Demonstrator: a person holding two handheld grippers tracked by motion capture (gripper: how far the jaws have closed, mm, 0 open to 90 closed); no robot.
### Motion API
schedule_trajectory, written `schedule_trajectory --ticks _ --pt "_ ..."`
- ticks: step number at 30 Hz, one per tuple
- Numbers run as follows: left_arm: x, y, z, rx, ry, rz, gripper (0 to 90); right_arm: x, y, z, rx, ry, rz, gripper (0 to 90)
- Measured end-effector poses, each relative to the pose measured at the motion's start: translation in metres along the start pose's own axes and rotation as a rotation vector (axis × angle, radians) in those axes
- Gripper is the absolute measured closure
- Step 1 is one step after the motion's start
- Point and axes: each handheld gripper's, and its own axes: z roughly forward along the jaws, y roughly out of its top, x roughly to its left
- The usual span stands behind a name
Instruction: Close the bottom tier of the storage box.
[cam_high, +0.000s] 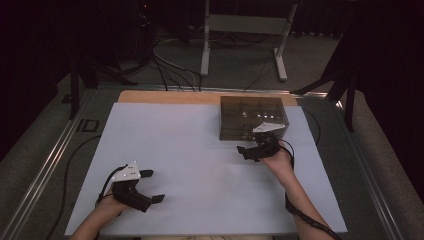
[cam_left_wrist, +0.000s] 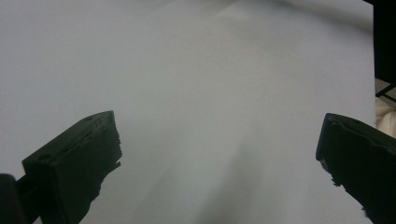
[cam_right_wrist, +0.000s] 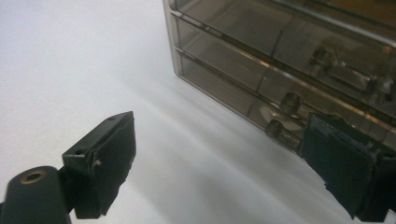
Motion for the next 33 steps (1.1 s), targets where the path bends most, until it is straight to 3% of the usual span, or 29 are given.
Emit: schedule_trajectory --ticks 16,23,33 --pt "-0.001 0.000 -0.001 -0.003 -0.001 0.003 0.0 0.017 0.007 -0.015 -0.067 0.102 -0.034 10.7" --pt "-0.001 0.000 -0.001 -0.004 -0.002 0.002 0.0 0.023 0.001 -0.017 -0.083 0.193 -0.054 10.8" --pt "-0.001 0.000 -0.001 -0.006 -0.007 0.004 0.0 0.028 -0.014 -0.020 -0.086 0.199 -0.106 10.9"
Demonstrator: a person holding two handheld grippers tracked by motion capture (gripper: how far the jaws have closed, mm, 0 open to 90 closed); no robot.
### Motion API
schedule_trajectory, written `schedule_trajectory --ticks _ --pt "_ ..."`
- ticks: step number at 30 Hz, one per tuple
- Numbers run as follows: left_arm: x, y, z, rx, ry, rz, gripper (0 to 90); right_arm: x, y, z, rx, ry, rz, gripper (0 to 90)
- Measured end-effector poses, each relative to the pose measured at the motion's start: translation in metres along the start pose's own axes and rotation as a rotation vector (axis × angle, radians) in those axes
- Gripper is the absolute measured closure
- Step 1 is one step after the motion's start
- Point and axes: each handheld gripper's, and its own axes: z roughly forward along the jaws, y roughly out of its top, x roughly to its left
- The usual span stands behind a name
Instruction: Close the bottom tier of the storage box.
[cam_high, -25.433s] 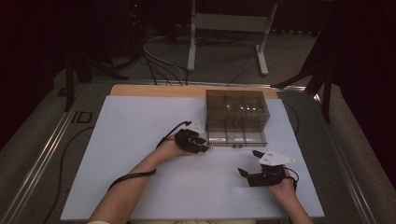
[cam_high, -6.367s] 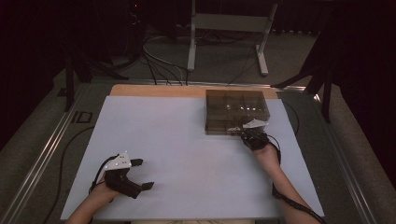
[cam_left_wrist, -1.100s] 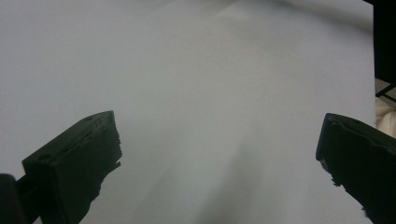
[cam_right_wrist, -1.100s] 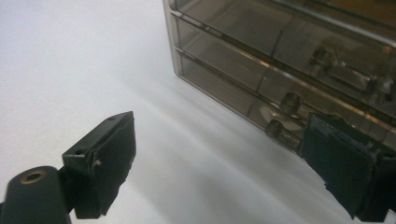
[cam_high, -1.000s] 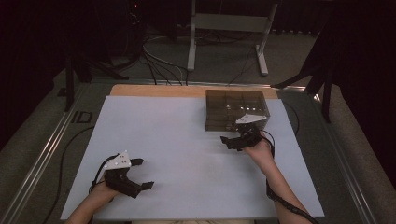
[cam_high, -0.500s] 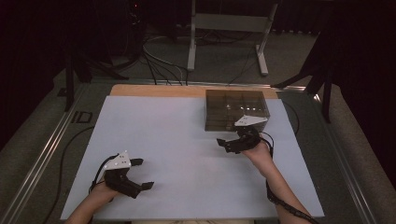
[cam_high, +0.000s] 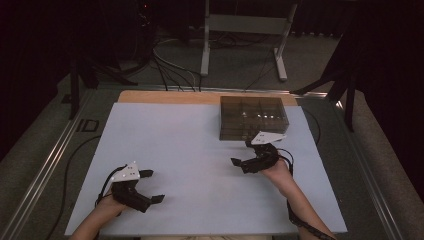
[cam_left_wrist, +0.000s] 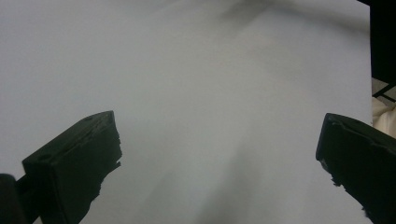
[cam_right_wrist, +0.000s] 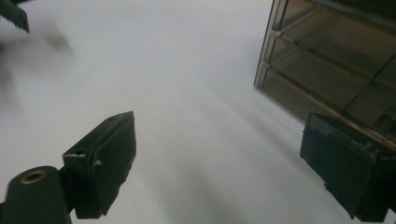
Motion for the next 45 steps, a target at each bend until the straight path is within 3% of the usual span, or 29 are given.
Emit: schedule_trajectory --ticks 8,28,45 --pt "0.000 0.000 -0.001 0.000 -0.002 0.002 0.0 0.003 -0.016 -0.004 0.027 0.010 -0.002 10.8" --pt "0.000 0.000 0.000 0.002 -0.007 0.007 0.0 0.011 -0.047 -0.026 0.003 0.048 -0.017 10.8" --pt "0.000 0.000 0.000 0.003 -0.007 0.007 0.0 0.014 -0.065 -0.047 -0.008 0.031 -0.037 10.9"
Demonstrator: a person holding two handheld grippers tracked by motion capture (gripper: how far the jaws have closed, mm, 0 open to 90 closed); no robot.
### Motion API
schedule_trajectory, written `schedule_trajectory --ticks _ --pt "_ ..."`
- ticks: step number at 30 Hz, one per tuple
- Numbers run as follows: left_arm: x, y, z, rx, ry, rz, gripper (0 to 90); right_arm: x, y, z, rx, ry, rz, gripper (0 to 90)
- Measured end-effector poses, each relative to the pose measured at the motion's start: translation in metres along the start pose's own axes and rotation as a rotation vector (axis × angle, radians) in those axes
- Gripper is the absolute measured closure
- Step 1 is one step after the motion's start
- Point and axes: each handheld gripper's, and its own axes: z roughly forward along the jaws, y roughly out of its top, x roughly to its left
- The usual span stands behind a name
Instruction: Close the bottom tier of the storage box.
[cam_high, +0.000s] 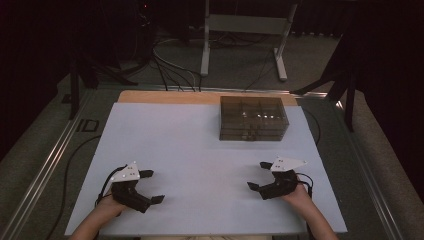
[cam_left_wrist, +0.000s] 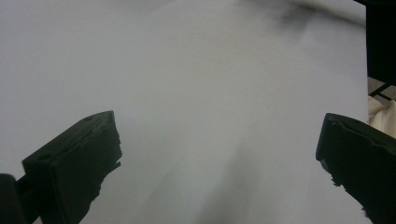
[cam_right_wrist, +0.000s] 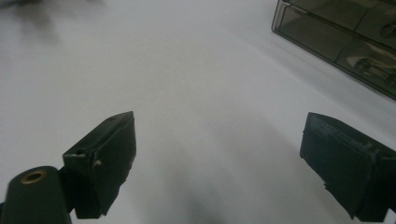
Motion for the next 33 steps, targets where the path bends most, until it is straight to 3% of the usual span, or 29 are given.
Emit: schedule_trajectory --ticks 6,13,17,21,28,33 --pt "0.000 0.000 0.000 0.000 0.001 -0.003 0.0 0.001 -0.004 -0.006 0.022 -0.007 0.026 10.8" --pt "0.000 0.000 0.001 0.001 0.000 -0.002 0.0 -0.001 -0.011 -0.011 -0.006 -0.022 0.058 10.8" --pt "0.000 -0.001 0.001 0.005 -0.003 -0.002 0.0 0.000 -0.018 -0.013 -0.020 -0.039 0.041 10.9" --pt "-0.001 -0.001 0.002 0.007 -0.008 0.001 0.0 -0.002 -0.022 -0.010 0.001 -0.056 0.018 10.8" --pt "-0.002 -0.001 0.002 0.012 -0.008 0.005 0.0 -0.008 -0.024 -0.008 0.004 -0.046 0.053 10.9" --pt "-0.003 -0.001 0.002 0.012 -0.008 0.004 0.0 -0.006 -0.023 -0.008 -0.002 -0.038 0.051 10.9"
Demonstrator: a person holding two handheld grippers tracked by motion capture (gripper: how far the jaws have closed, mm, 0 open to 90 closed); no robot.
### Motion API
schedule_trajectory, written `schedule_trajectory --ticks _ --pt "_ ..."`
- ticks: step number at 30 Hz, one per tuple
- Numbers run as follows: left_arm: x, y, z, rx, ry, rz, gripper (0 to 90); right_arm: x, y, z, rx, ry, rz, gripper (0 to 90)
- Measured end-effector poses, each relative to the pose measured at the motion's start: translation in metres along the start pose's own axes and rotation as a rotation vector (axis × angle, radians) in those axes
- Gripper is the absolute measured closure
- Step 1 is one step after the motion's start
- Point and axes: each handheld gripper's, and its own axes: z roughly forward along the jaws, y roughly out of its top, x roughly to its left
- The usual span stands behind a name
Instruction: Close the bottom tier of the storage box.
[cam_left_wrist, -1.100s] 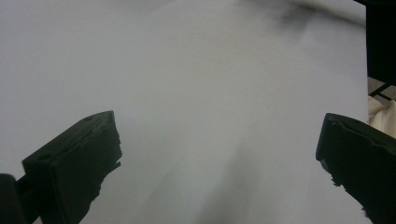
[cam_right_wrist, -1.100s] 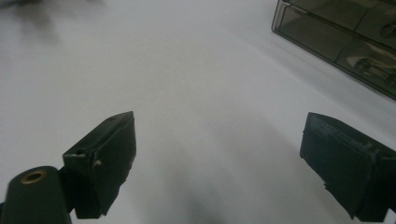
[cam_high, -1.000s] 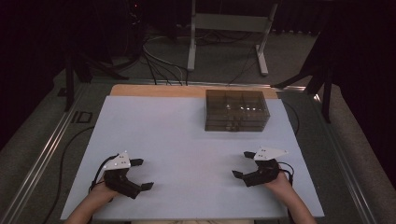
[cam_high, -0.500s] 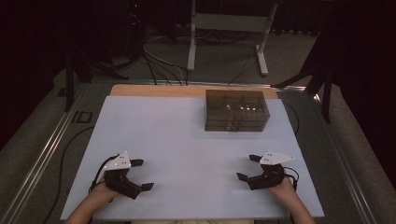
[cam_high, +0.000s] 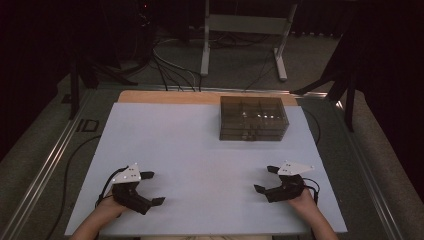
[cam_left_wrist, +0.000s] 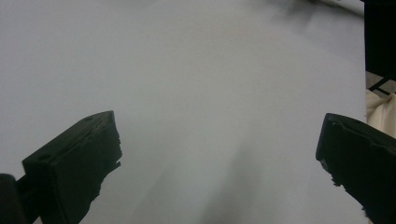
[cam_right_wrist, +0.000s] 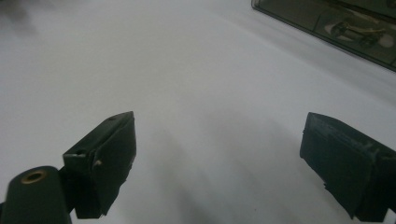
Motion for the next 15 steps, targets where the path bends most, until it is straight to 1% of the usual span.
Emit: schedule_trajectory --ticks 3,7,11,15 --pt "-0.0005 0.0000 -0.0001 -0.001 0.000 0.002 0.0 0.0024 0.0008 -0.0004 -0.008 0.006 -0.012 10.9" --pt "-0.0004 0.0001 0.0000 0.000 -0.002 0.004 0.0 0.0039 0.0012 -0.0005 -0.009 0.002 -0.025 10.9" --pt "-0.0004 0.0002 -0.0003 -0.002 -0.002 0.004 0.0 0.0040 0.0002 -0.0015 -0.008 0.002 -0.026 10.9" --pt "0.0002 0.0000 -0.0001 0.000 -0.003 0.002 0.0 0.0044 -0.0006 -0.0017 -0.004 -0.001 -0.037 10.9"
